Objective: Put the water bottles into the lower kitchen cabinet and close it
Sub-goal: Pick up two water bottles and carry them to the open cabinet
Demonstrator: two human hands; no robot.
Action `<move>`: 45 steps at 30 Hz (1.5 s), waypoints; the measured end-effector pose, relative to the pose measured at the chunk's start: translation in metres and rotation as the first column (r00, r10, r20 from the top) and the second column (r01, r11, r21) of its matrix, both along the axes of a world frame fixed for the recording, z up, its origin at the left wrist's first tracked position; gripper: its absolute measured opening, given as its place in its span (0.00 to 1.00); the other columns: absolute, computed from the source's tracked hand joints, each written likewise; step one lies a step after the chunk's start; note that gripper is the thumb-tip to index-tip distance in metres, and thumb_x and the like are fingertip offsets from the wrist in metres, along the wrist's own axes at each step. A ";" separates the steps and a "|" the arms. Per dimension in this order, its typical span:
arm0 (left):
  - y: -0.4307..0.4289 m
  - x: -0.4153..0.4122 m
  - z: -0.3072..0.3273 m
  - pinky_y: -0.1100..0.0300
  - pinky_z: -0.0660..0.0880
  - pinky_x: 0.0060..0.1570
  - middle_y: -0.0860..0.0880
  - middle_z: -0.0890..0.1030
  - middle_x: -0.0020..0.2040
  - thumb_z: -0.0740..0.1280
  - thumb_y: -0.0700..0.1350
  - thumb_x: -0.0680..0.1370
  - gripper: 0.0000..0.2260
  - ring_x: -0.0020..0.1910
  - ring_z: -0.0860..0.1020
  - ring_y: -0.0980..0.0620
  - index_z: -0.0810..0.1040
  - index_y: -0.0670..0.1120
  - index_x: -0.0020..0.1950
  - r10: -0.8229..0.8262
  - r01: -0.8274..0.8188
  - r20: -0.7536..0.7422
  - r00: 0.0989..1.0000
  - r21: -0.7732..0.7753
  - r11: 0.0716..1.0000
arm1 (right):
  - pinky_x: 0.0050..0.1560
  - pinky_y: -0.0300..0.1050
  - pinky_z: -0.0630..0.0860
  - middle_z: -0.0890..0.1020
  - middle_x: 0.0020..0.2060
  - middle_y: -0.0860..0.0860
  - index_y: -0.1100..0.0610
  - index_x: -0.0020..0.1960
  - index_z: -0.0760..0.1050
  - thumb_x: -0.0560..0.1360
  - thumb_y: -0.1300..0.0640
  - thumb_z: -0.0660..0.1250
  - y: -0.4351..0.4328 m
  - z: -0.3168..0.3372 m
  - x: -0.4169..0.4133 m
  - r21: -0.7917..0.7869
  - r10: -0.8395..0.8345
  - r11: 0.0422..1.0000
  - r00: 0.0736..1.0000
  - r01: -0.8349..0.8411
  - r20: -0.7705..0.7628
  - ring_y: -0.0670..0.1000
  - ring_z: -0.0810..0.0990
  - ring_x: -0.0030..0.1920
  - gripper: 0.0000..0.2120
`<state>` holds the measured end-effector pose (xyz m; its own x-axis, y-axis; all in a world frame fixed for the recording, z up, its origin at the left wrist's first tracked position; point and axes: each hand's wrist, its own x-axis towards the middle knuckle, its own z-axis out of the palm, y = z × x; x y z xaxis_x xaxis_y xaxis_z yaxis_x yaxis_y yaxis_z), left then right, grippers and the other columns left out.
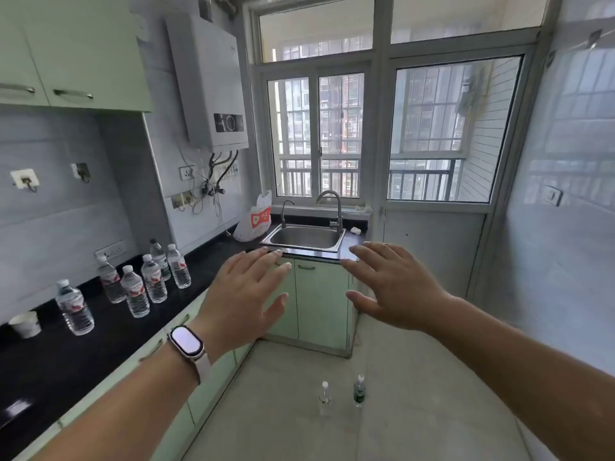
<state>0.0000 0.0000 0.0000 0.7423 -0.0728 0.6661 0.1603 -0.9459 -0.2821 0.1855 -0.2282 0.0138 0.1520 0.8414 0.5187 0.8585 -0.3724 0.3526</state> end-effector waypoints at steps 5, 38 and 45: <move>0.015 0.006 -0.031 0.46 0.66 0.66 0.44 0.80 0.65 0.62 0.53 0.77 0.21 0.65 0.76 0.42 0.80 0.45 0.65 -0.032 0.032 -0.039 0.999 -0.004 0.999 | 0.62 0.53 0.73 0.78 0.64 0.54 0.53 0.69 0.74 0.77 0.39 0.57 0.008 -0.030 -0.005 -0.019 -0.051 0.999 0.998 0.051 -0.029 0.56 0.76 0.64 0.27; -0.114 0.286 -0.124 0.45 0.68 0.66 0.45 0.80 0.65 0.63 0.54 0.76 0.20 0.66 0.76 0.43 0.80 0.47 0.65 0.041 -0.073 -0.228 0.973 -0.137 0.988 | 0.62 0.55 0.74 0.79 0.62 0.54 0.52 0.67 0.76 0.75 0.37 0.58 -0.102 -0.153 0.292 -0.062 0.025 0.997 0.959 -0.044 -0.281 0.59 0.77 0.63 0.28; -0.094 0.318 -0.149 0.47 0.66 0.66 0.46 0.80 0.65 0.63 0.55 0.76 0.20 0.66 0.74 0.45 0.81 0.48 0.64 0.053 -0.098 -0.246 0.968 -0.174 0.980 | 0.62 0.54 0.75 0.79 0.62 0.53 0.52 0.67 0.76 0.74 0.37 0.59 -0.080 -0.170 0.323 -0.063 0.043 0.996 0.936 -0.070 -0.350 0.58 0.77 0.63 0.28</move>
